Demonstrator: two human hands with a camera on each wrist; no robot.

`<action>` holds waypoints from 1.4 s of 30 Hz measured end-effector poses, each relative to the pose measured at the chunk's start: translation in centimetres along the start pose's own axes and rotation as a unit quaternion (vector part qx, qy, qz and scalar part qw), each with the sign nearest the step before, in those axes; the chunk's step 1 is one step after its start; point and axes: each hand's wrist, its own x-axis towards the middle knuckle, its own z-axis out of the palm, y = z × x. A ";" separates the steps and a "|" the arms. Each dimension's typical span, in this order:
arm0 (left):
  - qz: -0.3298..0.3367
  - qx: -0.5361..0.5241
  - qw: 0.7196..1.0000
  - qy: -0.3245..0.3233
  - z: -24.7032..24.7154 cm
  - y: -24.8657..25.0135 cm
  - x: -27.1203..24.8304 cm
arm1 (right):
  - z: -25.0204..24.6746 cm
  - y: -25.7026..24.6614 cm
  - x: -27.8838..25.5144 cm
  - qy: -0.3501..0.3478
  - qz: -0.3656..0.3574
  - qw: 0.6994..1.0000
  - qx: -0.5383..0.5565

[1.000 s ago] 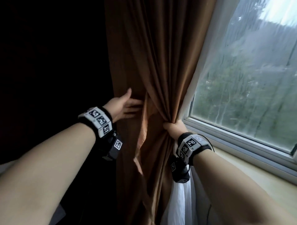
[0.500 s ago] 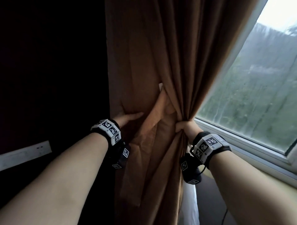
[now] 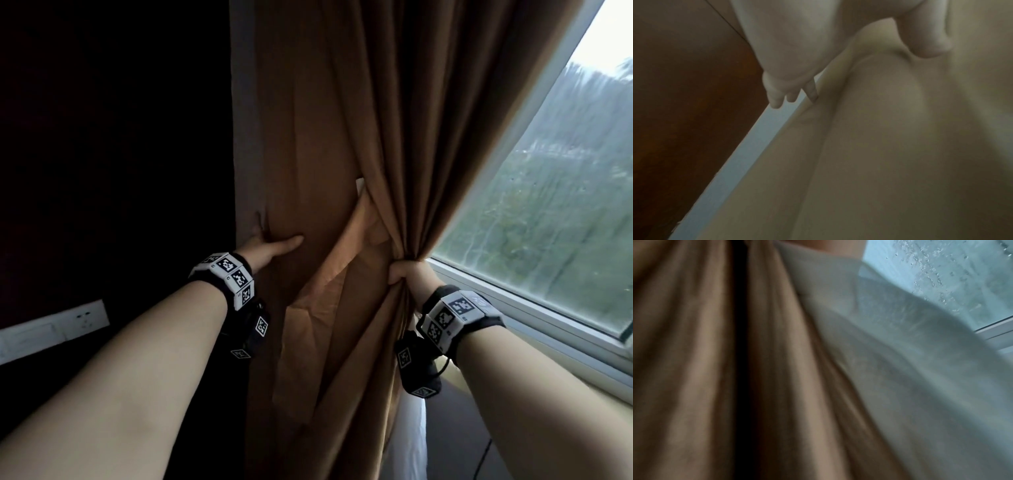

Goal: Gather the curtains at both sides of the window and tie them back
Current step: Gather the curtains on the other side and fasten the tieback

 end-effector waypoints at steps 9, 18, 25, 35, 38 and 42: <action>-0.013 -0.116 0.992 -0.044 1.5 -1.2 0.3 | -1.5 -1.1 -0.9 -0.057 0.083 0.994 -0.047; 0.034 0.099 0.994 0.018 1.8 -0.4 0.6 | -2.2 -0.5 -1.0 -0.002 0.048 0.999 -0.024; 0.044 0.100 0.992 0.058 0.2 1.5 0.1 | -1.2 -0.4 -0.5 0.017 0.032 0.998 -0.060; 0.009 -0.078 0.997 -0.026 0.6 1.3 -0.9 | -2.8 -1.1 -2.1 -0.053 0.108 0.993 -0.017; -0.037 -0.150 0.985 -0.081 2.5 1.3 -1.3 | -3.9 -0.9 -1.8 -0.040 0.114 0.993 -0.003; -0.043 -0.188 0.977 -0.089 4.7 1.3 -1.4 | -4.9 -0.2 -0.9 -0.003 0.105 0.994 -0.019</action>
